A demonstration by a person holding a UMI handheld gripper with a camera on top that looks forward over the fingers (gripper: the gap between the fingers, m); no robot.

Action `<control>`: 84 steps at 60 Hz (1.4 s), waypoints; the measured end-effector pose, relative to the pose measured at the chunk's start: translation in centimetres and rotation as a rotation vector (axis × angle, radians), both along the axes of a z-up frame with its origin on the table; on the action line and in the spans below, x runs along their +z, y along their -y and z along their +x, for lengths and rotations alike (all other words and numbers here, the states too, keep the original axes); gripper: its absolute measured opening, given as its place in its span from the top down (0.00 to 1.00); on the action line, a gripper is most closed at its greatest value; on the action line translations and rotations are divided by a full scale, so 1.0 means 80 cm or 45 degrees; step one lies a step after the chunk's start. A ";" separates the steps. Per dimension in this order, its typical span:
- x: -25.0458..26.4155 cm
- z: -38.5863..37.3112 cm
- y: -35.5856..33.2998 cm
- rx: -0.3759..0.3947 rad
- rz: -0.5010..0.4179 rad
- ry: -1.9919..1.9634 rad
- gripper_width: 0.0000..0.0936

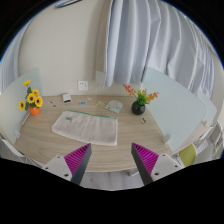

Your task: Fold towel

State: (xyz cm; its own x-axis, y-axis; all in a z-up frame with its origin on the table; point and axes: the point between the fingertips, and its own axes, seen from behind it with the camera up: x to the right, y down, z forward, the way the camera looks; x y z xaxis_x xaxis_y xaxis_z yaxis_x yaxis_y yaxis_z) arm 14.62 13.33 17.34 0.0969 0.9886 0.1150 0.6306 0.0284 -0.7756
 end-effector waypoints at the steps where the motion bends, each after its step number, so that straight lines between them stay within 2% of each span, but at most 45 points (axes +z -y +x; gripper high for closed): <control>1: -0.001 -0.001 0.005 0.004 -0.008 0.002 0.08; 6: -0.002 -0.006 0.047 0.016 -0.023 0.006 0.08; 7: 0.000 -0.005 0.022 0.019 -0.019 0.002 0.08; 9: -0.001 -0.008 0.074 0.026 -0.018 0.004 0.08; 27: -0.005 -0.073 0.266 0.115 -0.044 -0.058 0.09; 42: -0.021 -0.158 0.391 0.166 -0.048 -0.127 0.08; 58: -0.083 -0.247 0.406 0.142 0.000 -0.111 0.09; 64: -0.129 -0.280 0.396 0.125 0.022 -0.069 0.09; 77: -0.213 -0.331 0.376 0.088 -0.008 0.026 0.10; 84: -0.231 -0.343 0.370 0.113 -0.013 0.047 0.22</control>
